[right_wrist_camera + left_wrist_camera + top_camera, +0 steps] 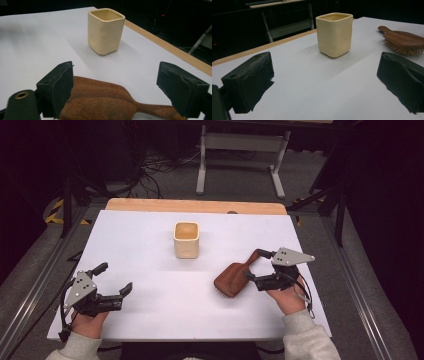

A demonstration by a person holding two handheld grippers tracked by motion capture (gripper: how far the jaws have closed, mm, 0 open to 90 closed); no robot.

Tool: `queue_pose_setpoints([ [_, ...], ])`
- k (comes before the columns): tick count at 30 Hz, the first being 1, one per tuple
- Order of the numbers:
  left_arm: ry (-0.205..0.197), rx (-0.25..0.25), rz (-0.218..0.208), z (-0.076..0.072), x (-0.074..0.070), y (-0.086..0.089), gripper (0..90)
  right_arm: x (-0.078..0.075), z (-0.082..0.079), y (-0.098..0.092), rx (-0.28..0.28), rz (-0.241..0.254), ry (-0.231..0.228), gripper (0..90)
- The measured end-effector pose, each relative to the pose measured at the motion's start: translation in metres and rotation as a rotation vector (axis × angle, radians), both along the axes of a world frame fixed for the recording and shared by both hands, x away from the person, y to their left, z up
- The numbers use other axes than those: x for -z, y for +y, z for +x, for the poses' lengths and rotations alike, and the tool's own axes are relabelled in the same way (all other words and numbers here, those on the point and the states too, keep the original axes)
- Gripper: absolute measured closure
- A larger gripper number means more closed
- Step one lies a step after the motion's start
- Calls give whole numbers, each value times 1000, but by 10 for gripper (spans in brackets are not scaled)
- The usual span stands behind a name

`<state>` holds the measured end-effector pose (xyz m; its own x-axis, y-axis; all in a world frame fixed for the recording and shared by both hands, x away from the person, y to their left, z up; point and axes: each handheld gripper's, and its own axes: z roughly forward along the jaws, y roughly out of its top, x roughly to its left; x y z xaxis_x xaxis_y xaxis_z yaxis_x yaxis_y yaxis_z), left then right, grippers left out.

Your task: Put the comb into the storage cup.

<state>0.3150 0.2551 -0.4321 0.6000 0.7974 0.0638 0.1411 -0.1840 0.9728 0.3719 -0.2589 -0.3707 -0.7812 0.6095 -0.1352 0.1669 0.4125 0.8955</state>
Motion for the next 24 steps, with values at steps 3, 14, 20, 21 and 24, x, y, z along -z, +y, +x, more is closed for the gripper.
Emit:
queue_pose_setpoints([
  [3, 6, 1, -5, 1, 1, 1, 19, -5, 10, 3, -12, 3, 17, 146],
  [14, 9, -2, 3, 2, 1, 2, 19, -12, 35, 8, -33, -51, 78, 141],
  [20, 12, 1, 5, 2, 2, 1, 19, -19, 48, 10, -41, -73, 91, 157],
  [21, 11, 0, 6, 2, 2, 1, 19, -19, 50, 10, -45, -72, 96, 165],
  [24, 10, 3, 21, 2, 2, 1, 19, -21, 57, 12, -46, -115, 108, 228],
])
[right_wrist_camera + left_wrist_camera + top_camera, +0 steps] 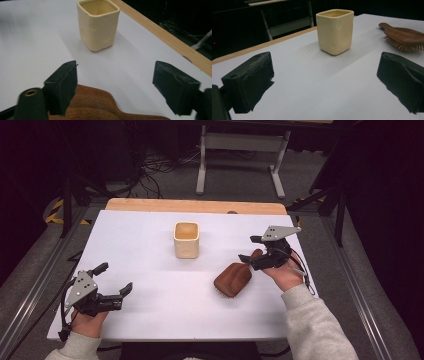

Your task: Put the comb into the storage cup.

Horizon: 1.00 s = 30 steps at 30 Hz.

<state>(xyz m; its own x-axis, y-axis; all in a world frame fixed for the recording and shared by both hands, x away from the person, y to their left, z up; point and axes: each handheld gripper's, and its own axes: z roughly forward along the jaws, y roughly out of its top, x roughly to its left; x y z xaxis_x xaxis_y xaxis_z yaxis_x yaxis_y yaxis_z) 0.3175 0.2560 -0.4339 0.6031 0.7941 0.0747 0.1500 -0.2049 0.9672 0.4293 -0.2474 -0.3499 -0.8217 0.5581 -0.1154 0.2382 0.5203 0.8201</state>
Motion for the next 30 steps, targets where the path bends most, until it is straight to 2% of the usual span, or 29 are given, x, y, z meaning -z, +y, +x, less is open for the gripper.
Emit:
queue_pose_setpoints([
  [4, 0, 0, 7, 0, 0, -1, 19, -1, 10, -1, -13, -22, 20, 356],
  [5, 0, 0, 7, 0, 0, -1, 19, -1, 10, -1, -13, -22, 20, 356],
  [6, -2, 2, 4, 0, 0, -2, 19, 0, 13, -1, -19, -30, 38, 403],
  [7, -1, 2, 6, 0, 0, -2, 19, 1, 19, -1, -10, -67, 77, 514],
  [8, 1, 3, 6, 0, 0, -2, 20, 2, 20, 0, -2, -85, 82, 577],
  [10, 1, 2, 5, -1, 0, -2, 19, 1, 24, 1, 5, -82, 92, 704],
  [11, -2, 3, 4, -1, 0, -2, 20, 1, 28, 1, 13, -72, 102, 825],
  [12, -2, 4, 3, -1, 0, -2, 20, 1, 28, 1, 13, -72, 102, 825],
  [14, -3, 5, 4, -1, 0, -2, 20, 1, 33, 1, 16, -78, 115, 896],
  [17, -3, 6, 3, -1, 0, -2, 19, 2, 41, 1, 23, -107, 135, 898],
  [23, 1, 5, 1, 0, 1, -2, 19, 9, 53, 8, 35, -271, 131, 897],
  [26, 1, 9, -3, 0, 1, -1, 18, 16, 59, 9, 44, -305, 151, 898],
  [30, -3, 8, -8, 0, 1, 0, 15, 24, 66, 9, 54, -323, 181, 897],
])
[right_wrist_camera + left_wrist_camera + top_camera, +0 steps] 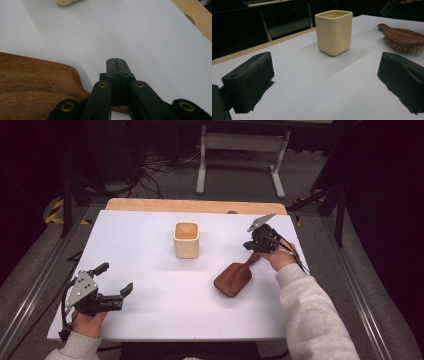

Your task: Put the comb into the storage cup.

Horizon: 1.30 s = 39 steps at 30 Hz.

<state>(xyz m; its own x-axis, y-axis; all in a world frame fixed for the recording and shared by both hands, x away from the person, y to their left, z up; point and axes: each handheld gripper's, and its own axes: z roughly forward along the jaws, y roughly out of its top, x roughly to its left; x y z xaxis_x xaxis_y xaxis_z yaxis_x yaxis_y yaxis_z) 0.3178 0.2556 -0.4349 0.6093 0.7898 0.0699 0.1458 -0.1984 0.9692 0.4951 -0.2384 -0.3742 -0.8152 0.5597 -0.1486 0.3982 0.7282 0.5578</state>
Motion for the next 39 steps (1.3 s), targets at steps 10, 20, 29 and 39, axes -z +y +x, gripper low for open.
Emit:
queue_pose_setpoints([
  [10, 8, 3, -5, 3, 3, -1, 4, 17, 13, 4, -11, -76, 40, 897],
  [20, 8, 3, -5, 4, 4, 0, 3, 27, 18, 4, -11, -115, 71, 896],
  [29, 5, -3, -13, 5, 5, 1, 3, 33, 15, 4, -30, -158, 111, 896],
  [39, 8, 0, -16, 5, 5, 0, 3, 39, 11, -3, -32, -182, 154, 896],
])
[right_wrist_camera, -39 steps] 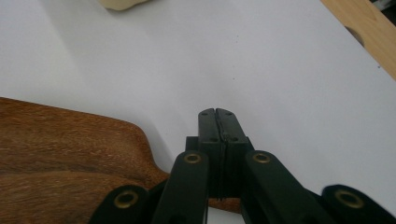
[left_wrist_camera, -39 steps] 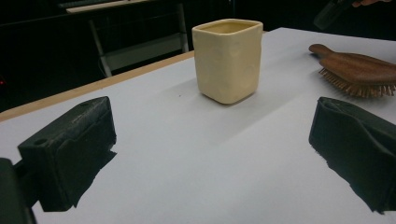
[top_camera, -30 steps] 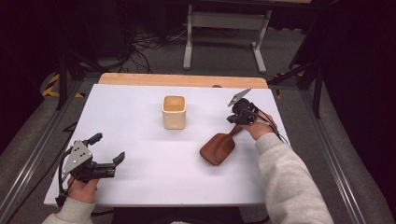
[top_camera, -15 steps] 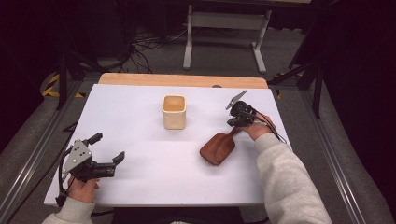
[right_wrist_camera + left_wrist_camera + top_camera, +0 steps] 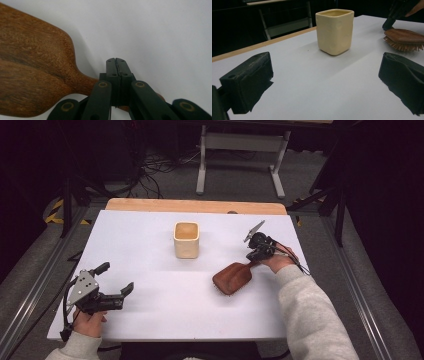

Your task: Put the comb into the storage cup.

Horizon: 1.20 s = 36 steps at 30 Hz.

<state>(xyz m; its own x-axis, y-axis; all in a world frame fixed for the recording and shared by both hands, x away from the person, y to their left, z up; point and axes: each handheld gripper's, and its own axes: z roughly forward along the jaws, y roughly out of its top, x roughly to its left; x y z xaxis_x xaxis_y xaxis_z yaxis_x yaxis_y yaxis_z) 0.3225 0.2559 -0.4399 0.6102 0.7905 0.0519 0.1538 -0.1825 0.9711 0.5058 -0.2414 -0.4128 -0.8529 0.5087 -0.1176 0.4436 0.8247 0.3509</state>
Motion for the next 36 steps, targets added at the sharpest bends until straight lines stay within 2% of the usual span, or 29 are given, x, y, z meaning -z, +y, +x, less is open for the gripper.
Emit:
queue_pose_setpoints([
  [11, 6, 5, -4, 2, 1, -1, 3, 2, -9, -14, 16, -6, 28, 896],
  [17, -1, 1, -6, 2, 0, -1, 3, 3, -16, -16, 5, -10, 38, 896],
  [22, 5, 7, 4, 2, 0, -2, 3, 2, -25, -21, 0, 3, 46, 896],
  [36, 1, 1, -4, 2, 0, -3, 3, -4, -46, -34, 7, 48, 68, 896],
])
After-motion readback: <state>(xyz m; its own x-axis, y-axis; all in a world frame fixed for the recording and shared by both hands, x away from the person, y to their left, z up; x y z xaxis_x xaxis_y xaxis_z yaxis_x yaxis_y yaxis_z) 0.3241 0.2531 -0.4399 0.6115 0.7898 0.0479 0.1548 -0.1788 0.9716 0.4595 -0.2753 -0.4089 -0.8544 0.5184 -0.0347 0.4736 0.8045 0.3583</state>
